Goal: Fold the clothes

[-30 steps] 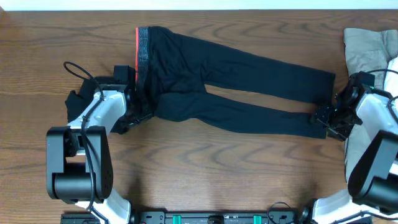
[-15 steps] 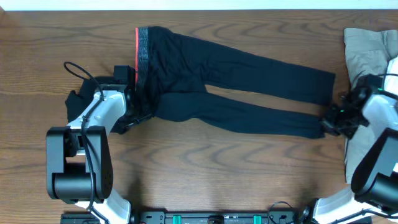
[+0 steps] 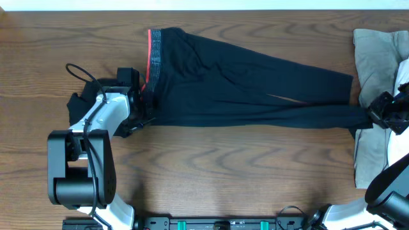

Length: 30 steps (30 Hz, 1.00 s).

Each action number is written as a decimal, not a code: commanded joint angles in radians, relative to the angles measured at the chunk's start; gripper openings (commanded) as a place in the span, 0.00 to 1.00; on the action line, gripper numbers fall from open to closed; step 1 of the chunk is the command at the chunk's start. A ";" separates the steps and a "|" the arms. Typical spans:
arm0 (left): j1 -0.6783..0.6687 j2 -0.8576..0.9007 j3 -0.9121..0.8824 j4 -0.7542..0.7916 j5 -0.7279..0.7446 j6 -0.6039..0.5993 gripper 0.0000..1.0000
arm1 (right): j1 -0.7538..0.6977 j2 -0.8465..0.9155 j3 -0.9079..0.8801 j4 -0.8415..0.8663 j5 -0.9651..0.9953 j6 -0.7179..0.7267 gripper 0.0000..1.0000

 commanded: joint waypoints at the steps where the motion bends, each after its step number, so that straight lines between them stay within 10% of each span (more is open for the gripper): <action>1: 0.011 0.008 0.010 -0.045 -0.012 0.001 0.06 | -0.003 -0.008 0.006 0.000 0.053 -0.020 0.05; 9: 0.062 -0.005 0.024 -0.109 -0.013 0.017 0.06 | -0.004 -0.008 0.006 0.002 0.179 -0.019 0.22; 14: 0.089 -0.005 0.024 -0.123 -0.011 0.021 0.06 | -0.004 -0.008 0.006 0.002 0.144 -0.012 0.15; 22: 0.092 -0.005 0.024 -0.150 -0.009 0.036 0.06 | -0.002 -0.006 -0.045 0.011 0.046 -0.012 0.59; 30: 0.092 -0.006 0.024 -0.173 -0.008 0.036 0.06 | -0.002 -0.006 -0.226 0.209 -0.049 -0.008 0.63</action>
